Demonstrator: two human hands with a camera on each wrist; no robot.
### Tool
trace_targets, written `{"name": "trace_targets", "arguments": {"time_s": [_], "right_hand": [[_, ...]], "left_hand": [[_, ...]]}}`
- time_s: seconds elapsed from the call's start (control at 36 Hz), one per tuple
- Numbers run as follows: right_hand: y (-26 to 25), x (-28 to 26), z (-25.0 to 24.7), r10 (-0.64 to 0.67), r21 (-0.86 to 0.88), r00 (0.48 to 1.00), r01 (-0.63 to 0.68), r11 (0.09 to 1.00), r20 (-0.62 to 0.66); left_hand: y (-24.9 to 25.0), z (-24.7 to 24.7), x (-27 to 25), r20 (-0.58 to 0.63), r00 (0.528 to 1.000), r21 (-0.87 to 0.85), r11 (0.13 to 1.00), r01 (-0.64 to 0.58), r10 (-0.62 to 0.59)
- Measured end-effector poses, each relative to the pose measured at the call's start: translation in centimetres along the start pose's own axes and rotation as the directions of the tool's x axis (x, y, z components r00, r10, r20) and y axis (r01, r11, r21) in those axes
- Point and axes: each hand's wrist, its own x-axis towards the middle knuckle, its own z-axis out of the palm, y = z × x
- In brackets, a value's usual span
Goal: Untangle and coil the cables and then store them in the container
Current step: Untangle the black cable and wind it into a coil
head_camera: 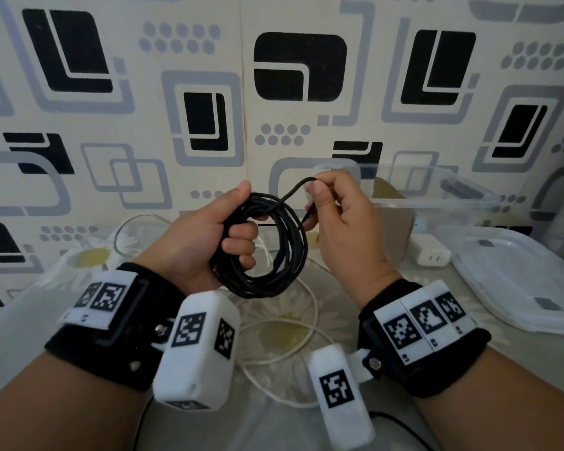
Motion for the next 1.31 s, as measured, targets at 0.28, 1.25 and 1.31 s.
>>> {"name": "trace_targets", "arguments": {"time_s": [0.28, 1.25, 1.31], "right_hand": [[-0.4, 0.3, 0.1, 0.218, 0.354, 0.975, -0.218, 0.910, 0.039], [-1.1, 0.2, 0.0, 0.504, 0.500, 0.786, -0.618, 0.606, 0.359], [-1.1, 0.0, 0.1, 0.504, 0.480, 0.762, -0.647, 0.593, 0.406]], "left_hand": [[-0.9, 0.0, 0.5, -0.055, 0.993, 0.121, 0.988, -0.095, 0.102], [-1.8, 0.6, 0.4, -0.056, 0.936, 0.376, 0.876, -0.302, 0.346], [-1.7, 0.7, 0.3, -0.049, 0.929, 0.370, 0.871, -0.324, 0.366]]}}
